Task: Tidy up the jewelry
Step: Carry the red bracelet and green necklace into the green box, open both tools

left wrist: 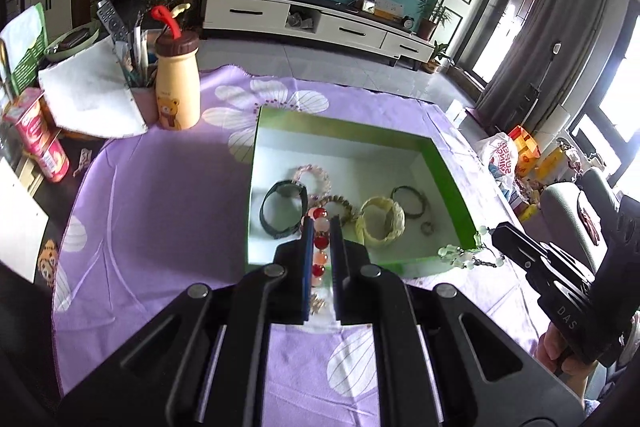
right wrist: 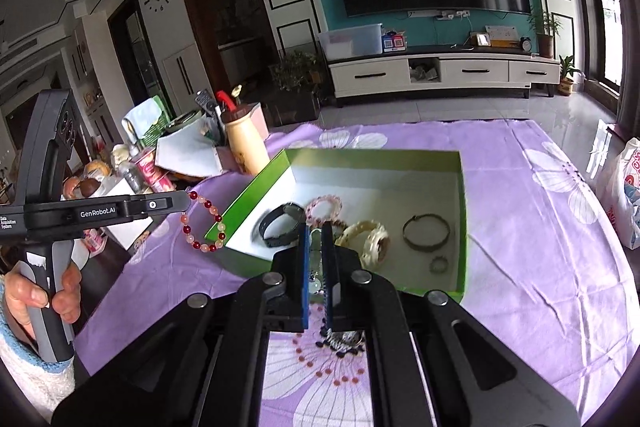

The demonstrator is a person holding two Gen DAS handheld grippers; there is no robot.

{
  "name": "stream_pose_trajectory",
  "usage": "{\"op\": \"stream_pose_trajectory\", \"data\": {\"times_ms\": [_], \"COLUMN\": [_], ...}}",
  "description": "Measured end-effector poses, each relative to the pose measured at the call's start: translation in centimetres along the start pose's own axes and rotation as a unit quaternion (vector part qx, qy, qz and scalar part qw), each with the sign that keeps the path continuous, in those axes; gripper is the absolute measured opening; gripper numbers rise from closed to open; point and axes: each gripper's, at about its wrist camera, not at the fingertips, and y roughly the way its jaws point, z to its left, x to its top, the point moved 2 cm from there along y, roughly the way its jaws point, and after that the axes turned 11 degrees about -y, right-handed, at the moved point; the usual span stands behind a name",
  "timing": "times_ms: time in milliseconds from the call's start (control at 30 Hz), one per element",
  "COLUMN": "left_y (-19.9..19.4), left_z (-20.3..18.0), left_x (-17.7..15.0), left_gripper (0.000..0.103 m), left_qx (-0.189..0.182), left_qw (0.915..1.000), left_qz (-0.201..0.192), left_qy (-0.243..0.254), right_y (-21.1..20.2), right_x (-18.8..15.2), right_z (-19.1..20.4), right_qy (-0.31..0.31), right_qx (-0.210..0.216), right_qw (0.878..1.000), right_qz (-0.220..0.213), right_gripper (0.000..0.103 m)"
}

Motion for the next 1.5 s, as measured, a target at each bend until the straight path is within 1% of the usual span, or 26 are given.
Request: {"op": "stream_pose_trajectory", "data": {"times_ms": [133, 367, 500, 633, 900, 1233, 1400, 1500], "left_y": [1.5, 4.4, 6.5, 8.6, 12.0, 16.3, 17.5, 18.7], "left_z": [-1.0, -2.1, -2.5, -2.3, -1.5, -0.7, -0.1, 0.5], "left_x": [1.9, 5.0, 6.7, 7.8, 9.0, 10.0, 9.9, 9.7], "left_gripper": [0.008, 0.007, 0.007, 0.008, 0.007, 0.008, 0.008, 0.008], "left_qx": [-0.002, 0.017, 0.036, 0.058, 0.078, 0.104, 0.103, 0.125], "left_qw": [1.0, 0.9998, 0.9992, 0.998, 0.9964, 0.9931, 0.9925, 0.9893], "left_qz": [0.007, 0.014, 0.016, 0.021, 0.034, 0.055, 0.065, 0.076], "left_qy": [-0.001, 0.0, 0.007, 0.008, 0.004, 0.001, -0.006, 0.0], "right_y": [0.7, 2.9, 4.7, 6.5, 10.0, 14.3, 15.9, 17.2], "right_x": [1.2, 3.2, 3.9, 4.3, 4.1, 4.4, 4.3, 4.0], "right_z": [-1.0, -2.8, -4.0, -4.9, -6.4, -6.9, -7.1, -7.7], "right_qy": [0.003, 0.012, 0.027, 0.033, 0.049, 0.06, 0.069, 0.079], "right_qx": [-0.007, -0.009, -0.013, -0.026, -0.032, -0.032, -0.026, -0.037], "right_qw": [1.0, 1.0, 0.999, 0.998, 0.996, 0.992, 0.99, 0.985], "right_qz": [-0.002, 0.007, 0.02, 0.04, 0.072, 0.106, 0.121, 0.146], "right_gripper": [0.005, 0.005, 0.005, 0.005, 0.005, 0.005, 0.005, 0.005]}}
